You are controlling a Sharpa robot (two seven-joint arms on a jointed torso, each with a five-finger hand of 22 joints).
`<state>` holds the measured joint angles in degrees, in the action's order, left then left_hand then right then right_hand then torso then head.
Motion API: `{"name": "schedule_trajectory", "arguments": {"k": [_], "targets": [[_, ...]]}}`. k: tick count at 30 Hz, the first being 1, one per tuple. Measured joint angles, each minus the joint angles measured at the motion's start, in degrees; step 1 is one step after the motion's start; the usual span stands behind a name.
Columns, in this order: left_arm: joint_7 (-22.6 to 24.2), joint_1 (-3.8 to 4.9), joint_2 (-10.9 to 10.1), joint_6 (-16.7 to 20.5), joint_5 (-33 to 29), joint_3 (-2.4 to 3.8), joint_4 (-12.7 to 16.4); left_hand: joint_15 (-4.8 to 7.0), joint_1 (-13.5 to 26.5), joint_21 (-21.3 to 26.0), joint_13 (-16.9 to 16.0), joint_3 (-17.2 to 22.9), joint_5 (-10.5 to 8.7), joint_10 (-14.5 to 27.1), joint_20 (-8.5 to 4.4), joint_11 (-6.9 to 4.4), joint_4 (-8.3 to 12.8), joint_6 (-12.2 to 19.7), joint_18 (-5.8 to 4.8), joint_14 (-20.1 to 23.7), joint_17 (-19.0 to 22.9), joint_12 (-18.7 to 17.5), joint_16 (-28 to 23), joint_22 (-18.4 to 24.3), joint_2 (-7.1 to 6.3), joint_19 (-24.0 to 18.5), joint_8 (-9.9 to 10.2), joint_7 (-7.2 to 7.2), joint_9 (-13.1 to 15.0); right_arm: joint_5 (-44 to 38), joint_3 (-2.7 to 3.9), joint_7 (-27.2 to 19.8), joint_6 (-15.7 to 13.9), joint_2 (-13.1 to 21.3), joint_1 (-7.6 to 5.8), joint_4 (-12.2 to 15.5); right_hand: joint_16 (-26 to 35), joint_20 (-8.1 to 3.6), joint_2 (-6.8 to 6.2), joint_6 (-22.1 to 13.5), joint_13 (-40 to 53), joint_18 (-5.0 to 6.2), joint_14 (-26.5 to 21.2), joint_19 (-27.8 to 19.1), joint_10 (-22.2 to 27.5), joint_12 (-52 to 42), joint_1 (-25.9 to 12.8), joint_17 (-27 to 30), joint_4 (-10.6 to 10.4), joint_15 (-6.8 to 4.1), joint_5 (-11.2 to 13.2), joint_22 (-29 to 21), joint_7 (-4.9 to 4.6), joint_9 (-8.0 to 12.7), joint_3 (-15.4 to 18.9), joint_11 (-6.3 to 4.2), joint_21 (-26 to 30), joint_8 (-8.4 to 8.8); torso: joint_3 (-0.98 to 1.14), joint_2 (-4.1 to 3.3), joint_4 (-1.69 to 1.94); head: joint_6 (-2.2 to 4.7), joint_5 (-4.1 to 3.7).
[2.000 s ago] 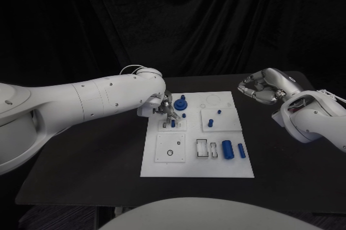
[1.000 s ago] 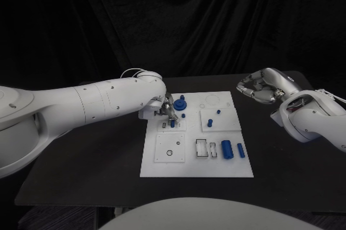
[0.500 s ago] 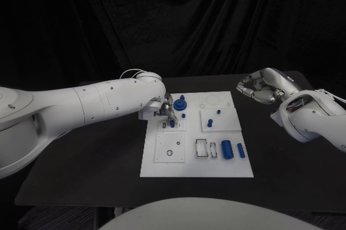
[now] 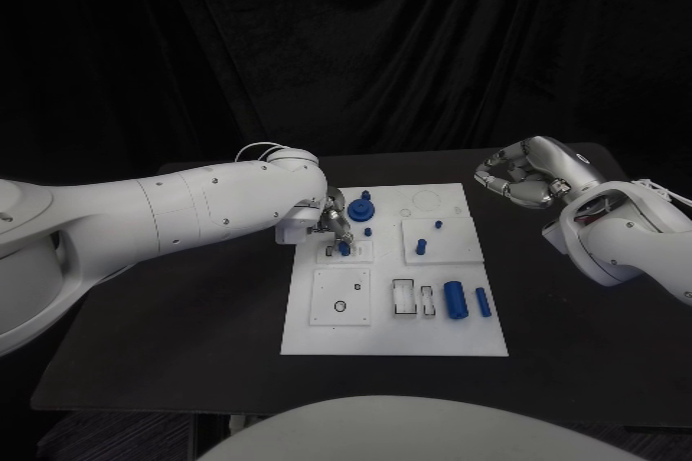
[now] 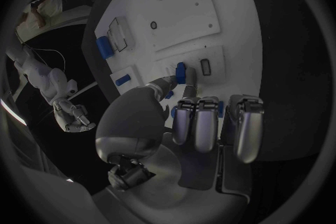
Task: Assemble the parts on the task board
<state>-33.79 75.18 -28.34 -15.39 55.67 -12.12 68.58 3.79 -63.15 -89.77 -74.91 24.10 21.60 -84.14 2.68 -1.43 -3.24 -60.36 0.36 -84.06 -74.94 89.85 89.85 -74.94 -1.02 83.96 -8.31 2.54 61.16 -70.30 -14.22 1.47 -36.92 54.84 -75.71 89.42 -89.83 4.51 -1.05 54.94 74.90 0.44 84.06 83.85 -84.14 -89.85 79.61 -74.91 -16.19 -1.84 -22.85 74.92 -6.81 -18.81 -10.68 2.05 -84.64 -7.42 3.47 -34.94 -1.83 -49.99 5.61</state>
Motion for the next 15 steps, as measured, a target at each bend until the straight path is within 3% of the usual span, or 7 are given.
{"name": "schedule_trajectory", "arguments": {"k": [8, 13, 15], "targets": [[0.19, -0.05, -3.23, 5.79, -2.55, 0.00, 3.80, 0.33, 1.90, 0.00, 0.00, 3.34, 0.51, 0.20, -0.21, -0.19, 0.33, 0.12, 0.00, 0.09, 0.01, 0.00, 0.00, 0.00, -1.27, 0.21, -1.21, -0.14, 1.93, 0.00, 0.00, 0.07, 0.00, 0.43, 0.00, 0.11, 0.00, 0.00, -0.24, 0.00, 0.00, 0.00, 0.00, 0.00, 0.00, 0.00, 0.24, 0.00, 0.00, 0.00, -0.22, -0.01, 0.00, 0.00, 0.00, 0.00, 0.00, 0.00, 0.02, 0.01, 0.05, 0.00, 0.00], [0.98, -0.13, -6.51, 12.15, -3.81, -0.02, 7.48, 0.41, 2.45, 0.00, 0.00, 3.88, 0.51, 0.20, -0.43, -0.19, 0.22, 0.23, 0.01, 0.01, 0.01, 0.00, 0.00, 0.01, -1.82, -0.01, -1.53, -0.24, 2.44, 0.00, 0.00, 0.13, -0.03, 0.76, 0.00, 0.17, 0.00, 0.00, -0.24, 0.00, 0.00, 0.00, 0.00, 0.00, 0.00, 0.00, 0.24, 0.00, 0.00, 0.00, -0.22, -0.01, 0.00, 0.00, 0.00, 0.00, 0.00, 0.00, 0.02, -0.02, 0.05, 0.00, 0.06], [1.41, -0.24, -7.87, 14.73, -3.74, -0.01, 9.13, 0.41, 3.30, 0.00, 0.00, 6.00, -0.86, 0.20, -0.43, -0.19, 1.56, 0.24, 0.00, 0.01, 0.01, 0.00, 0.00, 0.01, -1.84, -0.01, -1.55, -0.25, 2.75, 0.00, 0.00, 0.15, -0.04, 0.82, 0.00, 0.17, 0.00, 0.00, -0.24, 0.00, 0.00, 0.01, 0.00, 0.00, 0.00, 0.00, 0.24, 0.00, 0.00, 0.00, -0.22, -0.01, 0.00, 0.00, 0.00, 0.00, 0.23, 0.00, 0.02, -0.05, 0.08, 0.00, 0.07]]}}
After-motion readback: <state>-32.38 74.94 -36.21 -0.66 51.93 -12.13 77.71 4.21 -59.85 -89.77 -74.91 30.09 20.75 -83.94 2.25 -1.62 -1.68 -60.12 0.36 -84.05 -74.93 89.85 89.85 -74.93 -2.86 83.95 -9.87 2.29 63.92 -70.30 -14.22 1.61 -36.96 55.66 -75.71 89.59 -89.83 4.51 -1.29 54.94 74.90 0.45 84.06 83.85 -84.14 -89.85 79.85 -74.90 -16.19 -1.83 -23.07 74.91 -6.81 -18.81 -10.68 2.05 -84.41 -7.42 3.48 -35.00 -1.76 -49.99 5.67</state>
